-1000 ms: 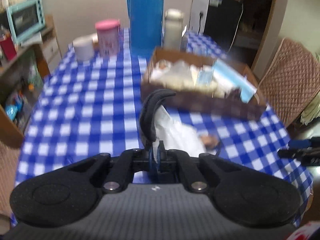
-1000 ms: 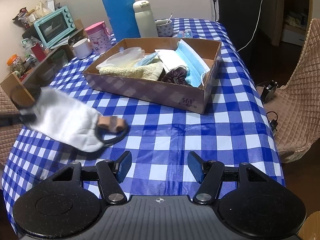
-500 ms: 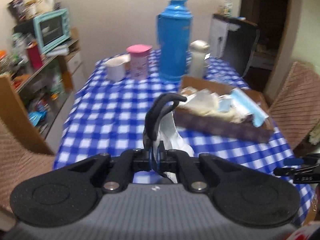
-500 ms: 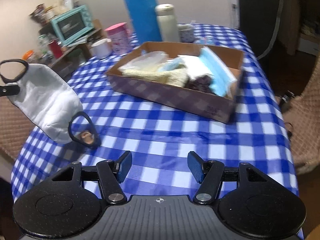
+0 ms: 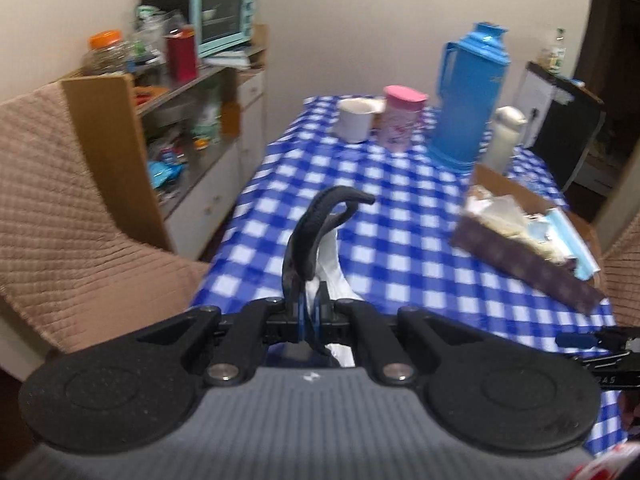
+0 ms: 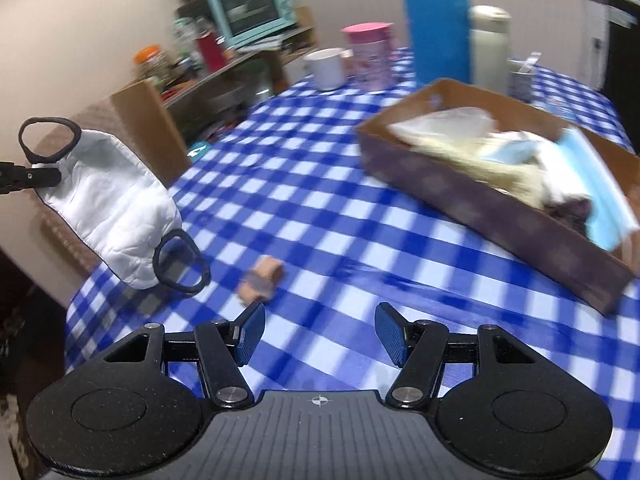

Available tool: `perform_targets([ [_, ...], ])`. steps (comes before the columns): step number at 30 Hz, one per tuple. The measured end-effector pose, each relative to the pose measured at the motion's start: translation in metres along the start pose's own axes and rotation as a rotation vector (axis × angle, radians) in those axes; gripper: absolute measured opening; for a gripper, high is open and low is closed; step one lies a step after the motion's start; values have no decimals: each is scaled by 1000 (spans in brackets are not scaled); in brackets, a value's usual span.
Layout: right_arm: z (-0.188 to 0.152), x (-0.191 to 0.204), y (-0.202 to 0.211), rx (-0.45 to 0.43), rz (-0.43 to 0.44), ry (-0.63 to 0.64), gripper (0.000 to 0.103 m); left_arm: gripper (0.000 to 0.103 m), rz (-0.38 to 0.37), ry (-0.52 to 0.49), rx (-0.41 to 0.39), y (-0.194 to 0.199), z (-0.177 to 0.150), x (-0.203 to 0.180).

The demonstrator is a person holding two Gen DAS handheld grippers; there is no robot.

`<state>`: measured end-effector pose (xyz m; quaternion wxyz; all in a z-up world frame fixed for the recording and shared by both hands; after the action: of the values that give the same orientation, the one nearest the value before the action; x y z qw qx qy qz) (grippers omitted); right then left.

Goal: Organize soft objects
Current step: 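Lift the gray mask with the left tool while the right tool approaches the beige item, then grasp the small beige finger cot with the right tool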

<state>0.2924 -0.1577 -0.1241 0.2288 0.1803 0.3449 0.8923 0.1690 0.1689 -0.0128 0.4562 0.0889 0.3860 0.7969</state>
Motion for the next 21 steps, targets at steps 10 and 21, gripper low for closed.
perform_targets([
  [10,20,31,-57,46,33,51,62,4,81,-118,123,-70,-44,6],
  [21,18,40,-100,96,2,69,59,24,-6,-138,271,-125,-92,-15],
])
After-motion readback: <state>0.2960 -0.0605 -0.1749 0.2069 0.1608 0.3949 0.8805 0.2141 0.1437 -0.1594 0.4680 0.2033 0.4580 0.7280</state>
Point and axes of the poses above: each gripper's, at about its wrist camera, not at the fingertips, and y roughly against the way its jaws point, x to its left, z to its top, the point moved 3 cm from there along -y, roughly the way its jaws point, and after that the axes turned 13 degrees about y, right-handed, at the moved point
